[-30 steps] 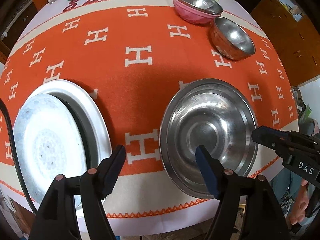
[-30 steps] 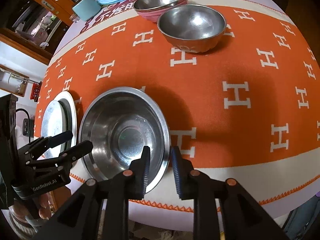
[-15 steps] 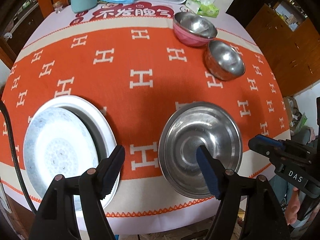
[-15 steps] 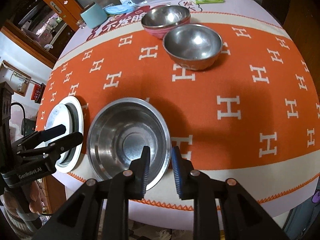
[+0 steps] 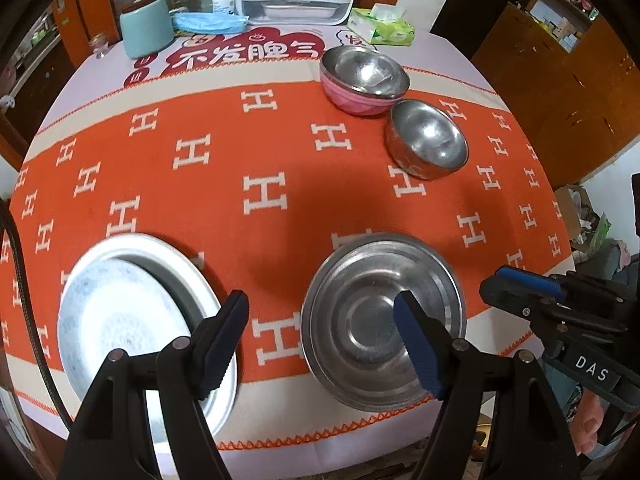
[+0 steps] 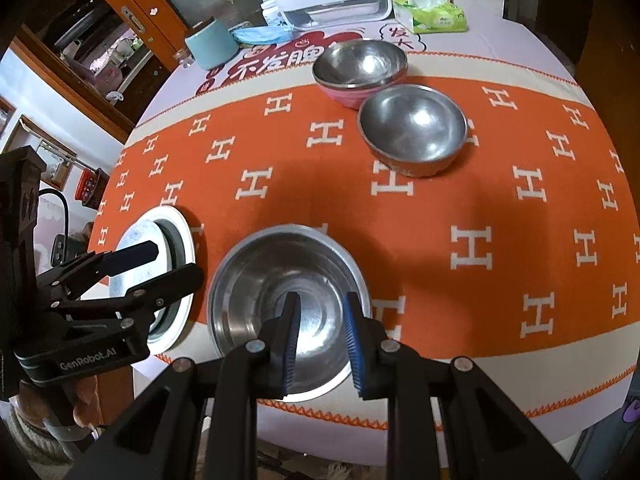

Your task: Organize plates and bowls

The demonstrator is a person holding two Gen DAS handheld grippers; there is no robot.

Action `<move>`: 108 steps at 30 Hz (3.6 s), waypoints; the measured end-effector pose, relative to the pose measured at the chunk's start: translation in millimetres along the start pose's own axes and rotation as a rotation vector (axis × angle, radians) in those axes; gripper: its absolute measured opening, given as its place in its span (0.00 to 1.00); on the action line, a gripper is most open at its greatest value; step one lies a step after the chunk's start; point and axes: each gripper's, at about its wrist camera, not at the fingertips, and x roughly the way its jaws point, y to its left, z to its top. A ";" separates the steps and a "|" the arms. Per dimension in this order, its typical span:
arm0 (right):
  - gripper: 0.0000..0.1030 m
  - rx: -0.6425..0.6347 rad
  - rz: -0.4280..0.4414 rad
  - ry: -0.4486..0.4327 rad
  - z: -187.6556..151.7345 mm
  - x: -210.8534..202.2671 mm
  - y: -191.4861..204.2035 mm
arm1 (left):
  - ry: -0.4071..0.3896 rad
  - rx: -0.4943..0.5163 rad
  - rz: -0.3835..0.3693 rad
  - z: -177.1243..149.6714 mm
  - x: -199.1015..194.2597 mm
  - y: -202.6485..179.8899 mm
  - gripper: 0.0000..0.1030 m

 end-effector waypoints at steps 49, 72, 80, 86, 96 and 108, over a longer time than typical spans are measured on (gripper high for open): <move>0.21 0.299 0.011 0.062 237.1 110.1 -114.2 | 0.052 0.038 -0.061 261.5 156.4 8.0 0.69; 0.09 0.247 -0.007 0.050 237.6 103.0 -91.8 | 0.112 0.047 -0.059 255.5 147.1 12.3 0.09; 0.09 0.173 0.031 -0.005 215.2 55.1 -52.0 | 0.037 0.047 -0.027 226.4 67.9 17.7 0.10; 0.09 0.119 0.039 -0.065 171.6 13.6 -24.0 | -0.006 0.025 -0.061 180.1 15.6 21.8 0.10; 0.10 0.097 0.079 -0.092 86.2 -25.6 -6.6 | -0.060 0.033 -0.043 93.3 -31.0 3.0 0.10; 0.10 0.066 0.034 -0.105 10.4 -44.2 1.8 | -0.031 0.050 -0.016 10.6 -30.6 -19.8 0.10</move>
